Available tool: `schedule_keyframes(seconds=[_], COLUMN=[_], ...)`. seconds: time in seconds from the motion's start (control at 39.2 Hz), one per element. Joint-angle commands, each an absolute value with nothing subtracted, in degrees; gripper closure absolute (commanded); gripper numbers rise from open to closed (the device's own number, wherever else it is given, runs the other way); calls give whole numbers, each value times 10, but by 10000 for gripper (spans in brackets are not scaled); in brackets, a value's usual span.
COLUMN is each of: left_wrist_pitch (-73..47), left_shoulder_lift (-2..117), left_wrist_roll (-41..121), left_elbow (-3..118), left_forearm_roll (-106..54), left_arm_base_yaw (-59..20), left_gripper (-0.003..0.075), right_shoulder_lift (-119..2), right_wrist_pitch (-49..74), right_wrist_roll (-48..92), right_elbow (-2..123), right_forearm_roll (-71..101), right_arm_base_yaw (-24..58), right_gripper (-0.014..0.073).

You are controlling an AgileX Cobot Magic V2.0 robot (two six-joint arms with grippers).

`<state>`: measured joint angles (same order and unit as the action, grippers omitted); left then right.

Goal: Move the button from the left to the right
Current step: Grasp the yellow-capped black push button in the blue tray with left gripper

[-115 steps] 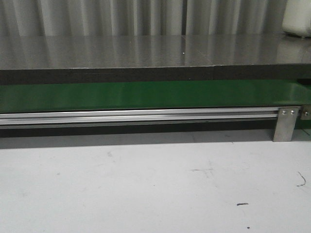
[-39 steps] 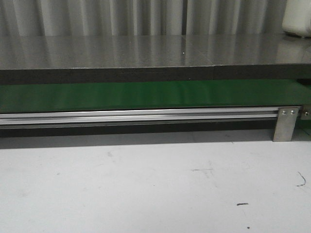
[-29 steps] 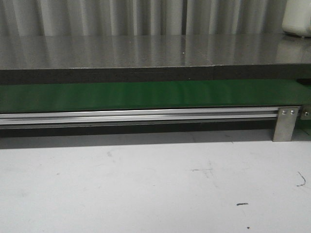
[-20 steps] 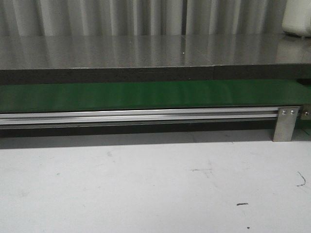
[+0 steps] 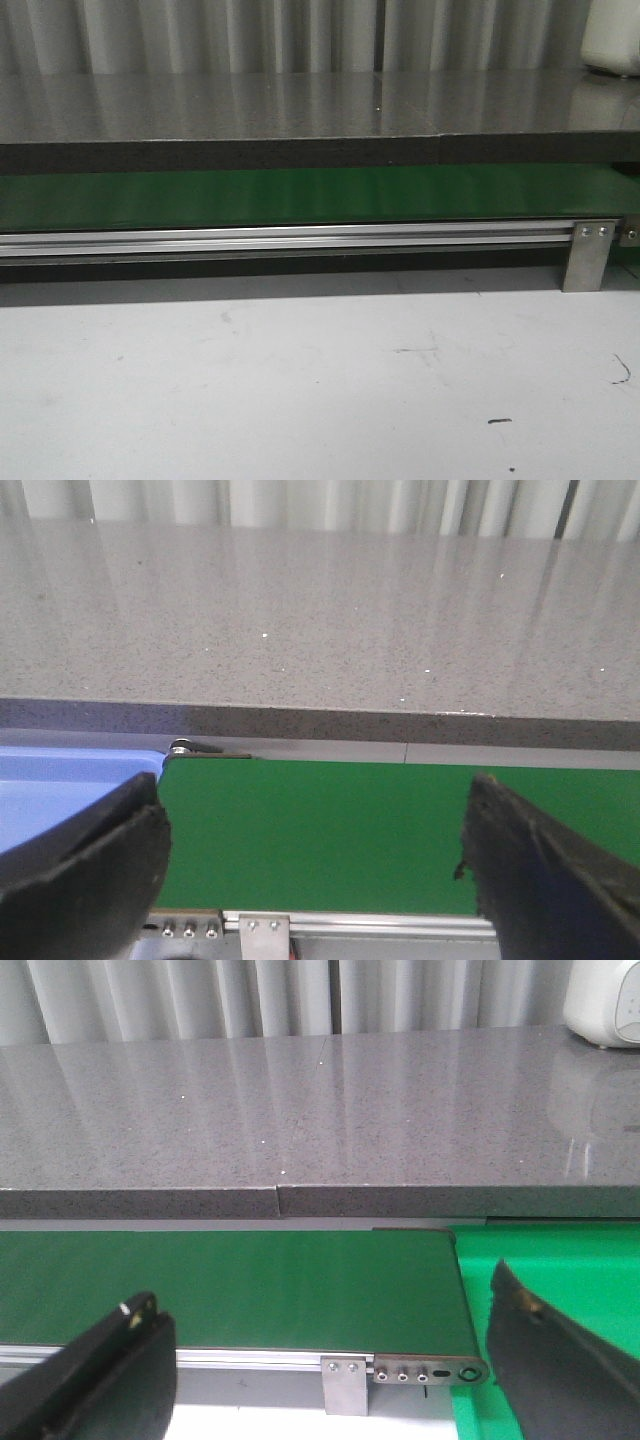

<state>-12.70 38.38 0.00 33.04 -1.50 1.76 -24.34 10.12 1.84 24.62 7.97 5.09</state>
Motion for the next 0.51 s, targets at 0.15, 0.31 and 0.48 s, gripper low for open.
schedule_keyframes(seconds=[0.15,0.31,0.48], left_wrist_pitch=[-91,-143,-215], left_shoulder_lift=[561,650,753], left_wrist_roll=[-9,-9,-8], left_elbow=[478,548,633], left_forearm_roll=[-22,-22,-22], left_arm_base_yaw=[79,149,220], left_gripper=[155,155,155], right_shoulder_lift=[-250,-250,-250], right_wrist_pitch=[53,53,53], right_wrist_roll=[21,21,21], right_elbow=[269,269,269], right_forearm_roll=[74,74,74], right_arm_base_yaw=[50,50,50], right_gripper=[-52,-52,-52])
